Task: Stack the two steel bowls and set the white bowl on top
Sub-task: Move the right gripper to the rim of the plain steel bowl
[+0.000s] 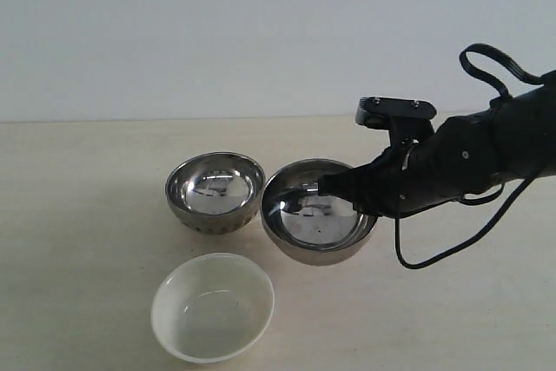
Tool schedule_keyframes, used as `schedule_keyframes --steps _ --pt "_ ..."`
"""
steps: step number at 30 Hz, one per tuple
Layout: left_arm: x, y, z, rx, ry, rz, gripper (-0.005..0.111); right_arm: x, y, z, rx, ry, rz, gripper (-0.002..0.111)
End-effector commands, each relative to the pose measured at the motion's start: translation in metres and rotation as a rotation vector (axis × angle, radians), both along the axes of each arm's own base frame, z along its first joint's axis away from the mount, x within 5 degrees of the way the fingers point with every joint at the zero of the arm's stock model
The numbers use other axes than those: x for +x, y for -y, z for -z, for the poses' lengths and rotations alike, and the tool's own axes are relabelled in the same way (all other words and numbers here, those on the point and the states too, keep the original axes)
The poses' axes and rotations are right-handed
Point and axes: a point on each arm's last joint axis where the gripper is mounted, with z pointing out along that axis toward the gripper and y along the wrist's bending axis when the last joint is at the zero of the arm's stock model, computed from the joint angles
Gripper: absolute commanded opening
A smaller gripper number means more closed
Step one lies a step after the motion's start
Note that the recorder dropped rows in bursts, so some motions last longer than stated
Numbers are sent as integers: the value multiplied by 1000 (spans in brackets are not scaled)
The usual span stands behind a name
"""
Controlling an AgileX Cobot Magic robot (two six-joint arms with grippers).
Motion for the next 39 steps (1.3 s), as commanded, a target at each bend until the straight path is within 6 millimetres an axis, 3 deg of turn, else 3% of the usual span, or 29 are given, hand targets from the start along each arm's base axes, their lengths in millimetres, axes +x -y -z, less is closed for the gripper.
schedule_keyframes --steps 1,13,20,39 --pt "0 0 1 1 6 -3 32 -1 -2 -5 -5 6 -15 0" --pt "0 0 1 1 6 -3 32 -1 -1 -4 -9 -8 -11 0" --pt "0 0 1 1 6 -3 32 2 -2 12 -22 -32 -11 0" --pt "0 0 1 1 6 -3 32 5 -4 19 -11 -17 -3 0"
